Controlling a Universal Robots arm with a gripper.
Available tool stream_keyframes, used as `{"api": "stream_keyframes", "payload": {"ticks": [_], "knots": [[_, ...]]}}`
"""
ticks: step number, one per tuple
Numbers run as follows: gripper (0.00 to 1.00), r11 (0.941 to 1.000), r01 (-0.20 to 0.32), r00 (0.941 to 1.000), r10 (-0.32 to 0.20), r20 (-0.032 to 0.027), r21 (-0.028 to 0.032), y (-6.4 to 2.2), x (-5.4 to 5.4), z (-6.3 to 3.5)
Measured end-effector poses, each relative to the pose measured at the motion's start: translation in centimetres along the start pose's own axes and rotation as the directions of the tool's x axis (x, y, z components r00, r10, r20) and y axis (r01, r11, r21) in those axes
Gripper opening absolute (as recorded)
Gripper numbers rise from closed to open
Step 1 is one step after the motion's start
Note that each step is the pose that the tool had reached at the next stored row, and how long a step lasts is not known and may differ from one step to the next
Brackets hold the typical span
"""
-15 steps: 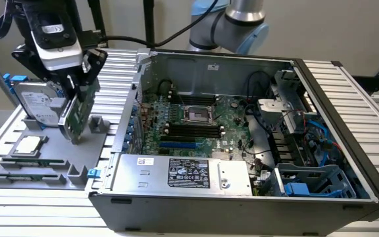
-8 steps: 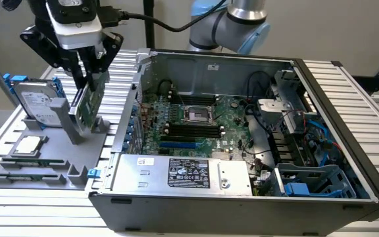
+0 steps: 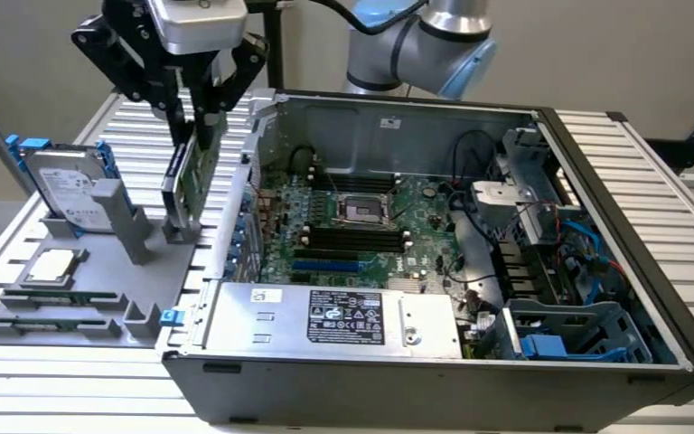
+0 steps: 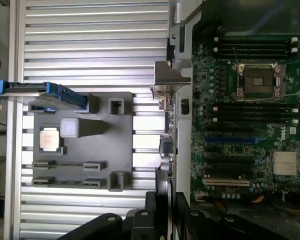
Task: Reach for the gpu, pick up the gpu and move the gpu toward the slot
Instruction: 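Pick up the gpu and move the gpu toward the slot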
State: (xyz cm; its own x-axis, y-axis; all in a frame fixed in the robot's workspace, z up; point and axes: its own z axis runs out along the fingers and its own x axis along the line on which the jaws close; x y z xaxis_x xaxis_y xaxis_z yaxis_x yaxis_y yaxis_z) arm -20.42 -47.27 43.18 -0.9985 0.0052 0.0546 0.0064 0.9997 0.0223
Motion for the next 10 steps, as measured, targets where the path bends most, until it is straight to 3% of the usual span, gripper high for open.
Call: {"api": "stream_keyframes", "payload": {"ticks": [10], "knots": [[0.26,1.0000,0.000,1.0000,0.000,-0.0004,-0.0032,0.02,-4.5,-0.22]]}}
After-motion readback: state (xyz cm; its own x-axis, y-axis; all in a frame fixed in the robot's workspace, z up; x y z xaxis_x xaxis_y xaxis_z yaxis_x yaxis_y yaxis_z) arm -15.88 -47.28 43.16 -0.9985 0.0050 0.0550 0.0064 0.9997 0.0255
